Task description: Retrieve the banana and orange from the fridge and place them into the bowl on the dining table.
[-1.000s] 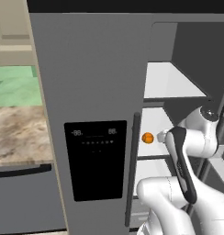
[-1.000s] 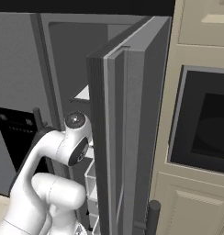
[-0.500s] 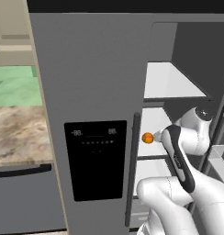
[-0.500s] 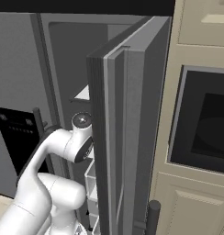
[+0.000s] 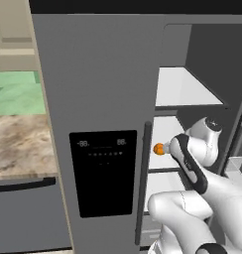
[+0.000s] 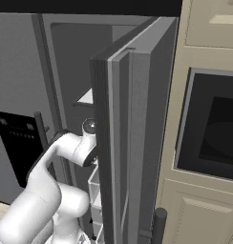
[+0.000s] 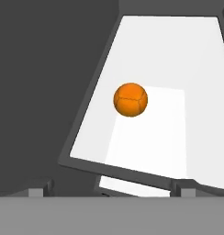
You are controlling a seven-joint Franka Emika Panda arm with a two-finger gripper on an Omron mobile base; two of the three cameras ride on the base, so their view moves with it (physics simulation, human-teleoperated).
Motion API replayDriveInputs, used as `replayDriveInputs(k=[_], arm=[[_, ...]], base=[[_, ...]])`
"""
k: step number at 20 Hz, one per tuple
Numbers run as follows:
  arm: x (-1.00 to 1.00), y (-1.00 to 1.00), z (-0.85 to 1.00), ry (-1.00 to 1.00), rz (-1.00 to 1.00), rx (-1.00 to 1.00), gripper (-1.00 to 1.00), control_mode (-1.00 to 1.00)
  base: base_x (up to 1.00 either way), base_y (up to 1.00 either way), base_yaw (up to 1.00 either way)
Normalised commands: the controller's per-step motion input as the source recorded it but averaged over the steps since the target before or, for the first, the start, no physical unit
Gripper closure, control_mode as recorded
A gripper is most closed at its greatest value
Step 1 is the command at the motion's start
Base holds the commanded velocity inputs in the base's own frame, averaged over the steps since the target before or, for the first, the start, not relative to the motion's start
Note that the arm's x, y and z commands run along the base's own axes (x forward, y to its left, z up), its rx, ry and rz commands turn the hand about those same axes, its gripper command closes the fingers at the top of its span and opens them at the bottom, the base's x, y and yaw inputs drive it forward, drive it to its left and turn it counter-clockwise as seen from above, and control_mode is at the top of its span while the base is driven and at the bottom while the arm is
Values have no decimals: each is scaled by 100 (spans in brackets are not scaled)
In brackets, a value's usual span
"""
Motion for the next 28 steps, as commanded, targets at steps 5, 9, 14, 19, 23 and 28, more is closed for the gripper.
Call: replayDriveInputs(k=[5, 9, 14, 19, 23, 28], arm=[[29, -2, -18, 2, 6, 0, -100, -100], [23, -6, -17, 6, 5, 0, -100, -100], [26, -5, -16, 7, 5, 0, -100, -100], [38, -1, -15, 4, 5, 0, -100, -100], [34, 0, -24, 0, 5, 0, -100, -100], [29, -2, -30, 0, 5, 0, -100, -100]], base=[[0, 0, 0], [0, 0, 0], [0, 0, 0], [0, 0, 0], [0, 0, 0], [0, 0, 0]])
